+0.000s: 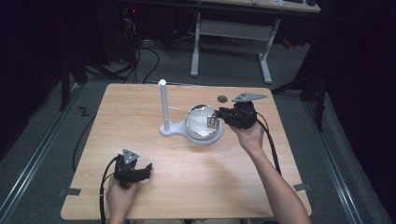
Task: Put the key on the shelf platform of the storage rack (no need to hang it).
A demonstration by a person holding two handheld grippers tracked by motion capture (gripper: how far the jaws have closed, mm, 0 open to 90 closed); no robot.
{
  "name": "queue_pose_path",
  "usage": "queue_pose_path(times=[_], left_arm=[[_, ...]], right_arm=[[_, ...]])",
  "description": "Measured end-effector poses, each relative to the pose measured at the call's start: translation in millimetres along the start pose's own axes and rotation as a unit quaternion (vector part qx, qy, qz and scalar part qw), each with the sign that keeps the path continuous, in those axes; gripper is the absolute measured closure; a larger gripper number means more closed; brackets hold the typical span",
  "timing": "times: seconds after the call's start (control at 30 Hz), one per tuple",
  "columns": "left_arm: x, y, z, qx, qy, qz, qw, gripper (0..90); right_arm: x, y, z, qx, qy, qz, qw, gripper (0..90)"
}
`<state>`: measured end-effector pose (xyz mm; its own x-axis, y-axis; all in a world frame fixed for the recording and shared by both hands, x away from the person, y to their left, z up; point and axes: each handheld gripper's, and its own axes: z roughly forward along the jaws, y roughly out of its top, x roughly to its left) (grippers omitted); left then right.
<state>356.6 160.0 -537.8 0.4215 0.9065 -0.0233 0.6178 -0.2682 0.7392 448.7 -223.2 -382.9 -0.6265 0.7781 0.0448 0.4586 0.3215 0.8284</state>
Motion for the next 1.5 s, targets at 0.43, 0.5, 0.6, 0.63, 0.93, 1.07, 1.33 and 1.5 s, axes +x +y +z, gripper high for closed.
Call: queue_pose_path(times=[0.43, 0.5, 0.6, 0.63, 0.93, 1.07, 1.33, 1.5], left_arm=[[0.1, 0.0, 0.0, -0.001, 0.000, 0.000, 1.0000, 21.5], [0.1, 0.0, 0.0, -0.001, 0.000, -0.001, 1.0000, 21.5], [0.1, 0.0, 0.0, -0.001, 0.000, -0.001, 1.0000, 21.5], [0.2, 0.0, 0.0, -0.001, -0.001, -0.001, 1.0000, 21.5], [-0.1, 0.1, 0.1, 0.000, 0.001, 0.001, 1.0000, 21.5], [0.0, 0.0, 0.2, 0.000, 0.000, 0.000, 1.0000, 21.5], [0.2, 0.0, 0.1, -0.001, 0.000, -0.001, 1.0000, 21.5], [0.4, 0.0, 0.0, 0.000, -0.002, -0.001, 1.0000, 21.5]], right_arm=[[-1.6, -5.1, 26.5, 0.021, -0.002, 0.015, 0.9997, 74.5], [-1.0, -5.8, 30.2, 0.025, 0.000, 0.018, 0.9995, 74.5], [-0.6, -6.8, 35.9, 0.030, 0.000, 0.020, 0.9993, 74.5], [-0.8, -7.1, 37.6, 0.031, -0.001, 0.018, 0.9994, 74.5], [-0.3, -8.7, 51.8, 0.039, 0.003, 0.032, 0.9987, 74.4], [0.9, -8.5, 58.3, 0.037, 0.006, 0.039, 0.9986, 74.4], [2.5, -7.2, 70.8, 0.038, 0.008, 0.047, 0.9981, 74.4], [4.8, -7.6, 80.3, 0.044, 0.007, 0.048, 0.9979, 74.4]])
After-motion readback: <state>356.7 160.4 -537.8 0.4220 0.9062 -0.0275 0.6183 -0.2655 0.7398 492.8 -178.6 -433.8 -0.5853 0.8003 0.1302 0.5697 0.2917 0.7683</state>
